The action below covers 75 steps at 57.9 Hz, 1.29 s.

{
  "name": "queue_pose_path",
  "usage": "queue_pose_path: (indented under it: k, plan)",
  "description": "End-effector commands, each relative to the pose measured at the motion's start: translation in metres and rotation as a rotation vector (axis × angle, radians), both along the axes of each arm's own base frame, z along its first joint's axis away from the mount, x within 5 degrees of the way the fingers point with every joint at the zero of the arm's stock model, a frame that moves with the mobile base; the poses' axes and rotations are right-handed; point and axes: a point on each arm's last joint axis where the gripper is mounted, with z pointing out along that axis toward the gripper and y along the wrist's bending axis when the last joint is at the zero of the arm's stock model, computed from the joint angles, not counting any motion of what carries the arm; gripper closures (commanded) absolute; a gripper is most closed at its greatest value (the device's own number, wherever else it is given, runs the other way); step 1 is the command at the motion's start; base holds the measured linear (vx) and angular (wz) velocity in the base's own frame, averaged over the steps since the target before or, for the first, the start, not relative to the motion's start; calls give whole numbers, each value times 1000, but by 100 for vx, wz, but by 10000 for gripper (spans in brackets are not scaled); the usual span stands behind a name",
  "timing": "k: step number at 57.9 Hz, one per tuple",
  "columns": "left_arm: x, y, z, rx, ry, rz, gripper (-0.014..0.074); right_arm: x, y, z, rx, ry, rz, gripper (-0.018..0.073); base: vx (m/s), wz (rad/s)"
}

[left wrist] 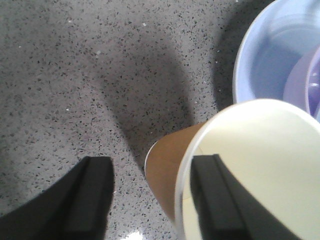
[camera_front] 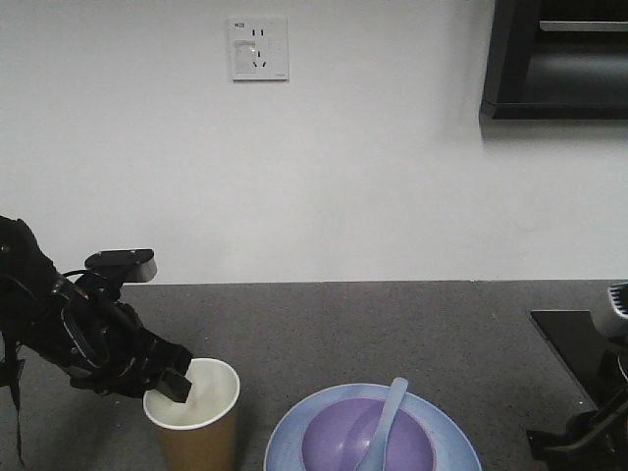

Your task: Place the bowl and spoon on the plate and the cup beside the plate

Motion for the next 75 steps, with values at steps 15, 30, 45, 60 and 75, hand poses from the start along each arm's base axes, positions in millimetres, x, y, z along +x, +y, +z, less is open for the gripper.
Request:
queue_pose_path:
  k: [15, 30, 45, 60, 75]
  plan:
    - [-34, 9, 88, -106, -372, 54, 70, 2, 0, 16, 21, -83, -6, 93, 0, 0]
    - [-92, 34, 164, -107, -763, 136, 102, 5, 0, 19, 32, -131, -11, 93, 0, 0]
    - [-174, 67, 162, -27, -964, 216, 211, 7, 0, 22, 41, -168, -16, 93, 0, 0]
    - [-233, 83, 138, -95, -1169, 267, 331, 6, 0, 22, 38, -167, -15, 93, 0, 0]
    - [-261, 90, 142, -123, -1231, 274, 388, 7, 0, 22, 39, -167, -15, 93, 0, 0]
